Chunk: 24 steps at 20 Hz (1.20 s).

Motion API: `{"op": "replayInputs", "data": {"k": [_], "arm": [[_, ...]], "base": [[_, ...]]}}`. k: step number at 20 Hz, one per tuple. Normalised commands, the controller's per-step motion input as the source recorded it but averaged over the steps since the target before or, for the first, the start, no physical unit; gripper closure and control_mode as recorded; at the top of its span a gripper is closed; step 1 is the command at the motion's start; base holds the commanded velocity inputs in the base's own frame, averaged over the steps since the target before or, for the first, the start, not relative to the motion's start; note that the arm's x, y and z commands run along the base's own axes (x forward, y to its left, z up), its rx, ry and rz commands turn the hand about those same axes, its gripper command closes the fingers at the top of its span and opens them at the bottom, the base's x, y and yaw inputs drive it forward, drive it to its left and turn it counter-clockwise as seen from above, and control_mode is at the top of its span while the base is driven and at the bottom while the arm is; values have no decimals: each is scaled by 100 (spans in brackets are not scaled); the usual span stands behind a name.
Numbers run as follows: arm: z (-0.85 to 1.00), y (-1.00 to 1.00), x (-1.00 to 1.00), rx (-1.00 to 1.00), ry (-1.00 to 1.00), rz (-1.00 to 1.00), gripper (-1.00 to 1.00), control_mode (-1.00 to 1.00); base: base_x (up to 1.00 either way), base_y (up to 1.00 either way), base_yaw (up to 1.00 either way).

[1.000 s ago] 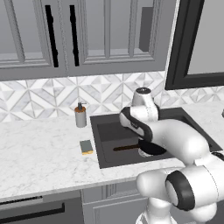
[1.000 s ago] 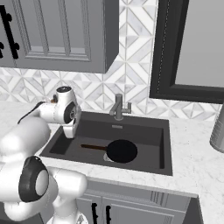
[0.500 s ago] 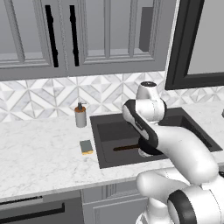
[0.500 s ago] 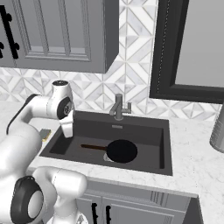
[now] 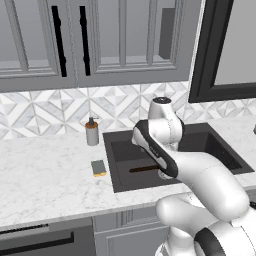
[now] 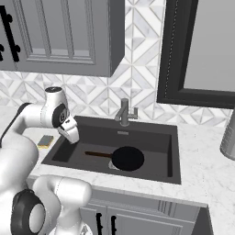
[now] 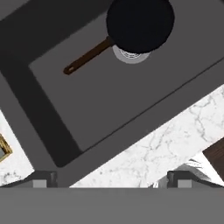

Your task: Pick the pan and sponge and place them into the sink. Then turn on the water.

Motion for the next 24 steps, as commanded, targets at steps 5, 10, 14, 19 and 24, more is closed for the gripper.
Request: {"op": "replayInputs", "data": {"k": [5,10,14,19,24], "arm": [[-1,38,0,-22,-7,29,-100,-100],[-1,49,0,-16,-1,22,-100,-100],[0,63,8,-7,0,12,-100,-100],[0,70,37,-1,0,13,-100,-100],[-2,56,45,0,0,20,-100,-100]], "base": [[0,0,0],[0,0,0],[0,0,0],[0,0,0],[0,0,0]]}}
